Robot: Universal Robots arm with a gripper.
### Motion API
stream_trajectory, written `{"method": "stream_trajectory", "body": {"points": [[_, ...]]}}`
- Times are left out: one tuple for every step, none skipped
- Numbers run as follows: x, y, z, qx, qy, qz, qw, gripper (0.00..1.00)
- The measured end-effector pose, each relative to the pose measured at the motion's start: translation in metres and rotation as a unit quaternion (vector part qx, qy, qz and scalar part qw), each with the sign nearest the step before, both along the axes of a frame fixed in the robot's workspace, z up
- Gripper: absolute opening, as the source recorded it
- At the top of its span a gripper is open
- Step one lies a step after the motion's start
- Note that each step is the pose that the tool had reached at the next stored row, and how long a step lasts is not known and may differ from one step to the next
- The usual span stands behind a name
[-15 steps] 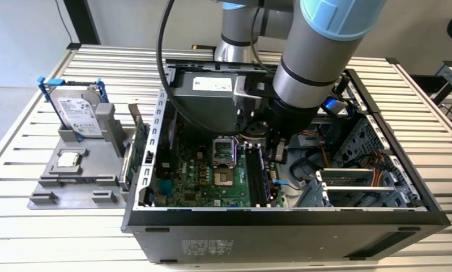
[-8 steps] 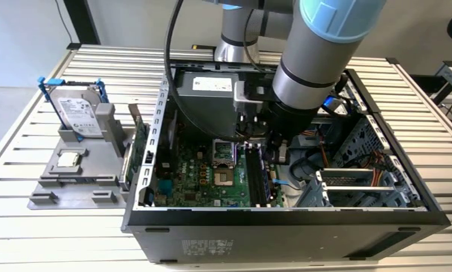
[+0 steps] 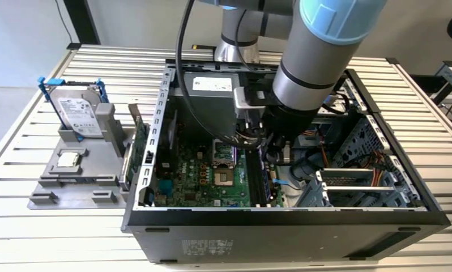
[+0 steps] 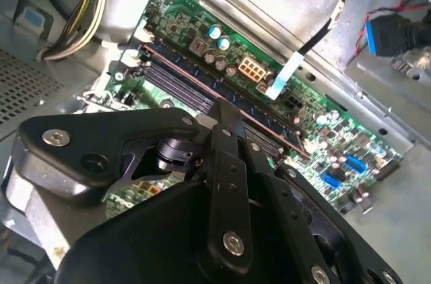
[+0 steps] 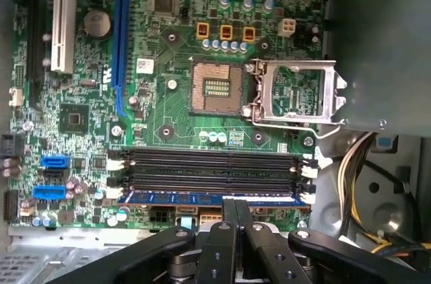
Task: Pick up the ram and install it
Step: 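Press down the ram until it locks into place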
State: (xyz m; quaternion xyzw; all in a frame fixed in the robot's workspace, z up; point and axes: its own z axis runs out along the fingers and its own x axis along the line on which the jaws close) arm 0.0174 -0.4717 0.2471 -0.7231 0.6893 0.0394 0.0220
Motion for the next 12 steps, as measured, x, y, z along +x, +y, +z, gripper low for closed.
{"method": "stream_trajectory", "body": {"points": [[0.0000,-0.0001,-0.0001,0.0000,0.0000,0.002,1.00000,0.00],[0.0000,-0.0001,-0.0001,-0.0001,0.0000,0.002,1.00000,0.00],[0.0000,-0.0001,0.0000,-0.0002,0.0000,0.002,1.00000,0.00],[0.0004,-0.0003,0.0000,-0.0002,0.0001,0.002,1.00000,0.00],[0.0017,-0.0015,-0.0001,-0.0003,0.0002,0.002,1.00000,0.00],[0.0031,-0.0034,-0.0005,-0.0003,0.0003,0.002,1.00000,0.00],[0.0037,-0.0052,-0.0019,-0.0003,0.0003,0.002,1.00000,0.00],[0.0037,-0.0062,-0.0038,-0.0002,0.0002,0.002,1.00000,0.00],[0.0036,-0.0068,-0.0058,-0.0001,0.0002,0.000,1.00000,0.00],[0.0037,-0.0070,-0.0075,-0.0002,0.0002,-0.004,0.99999,0.00],[0.0037,-0.0071,-0.0093,-0.0002,0.0002,-0.009,0.99996,0.00],[0.0037,-0.0071,-0.0110,-0.0002,0.0002,-0.016,0.99987,0.00]]}}
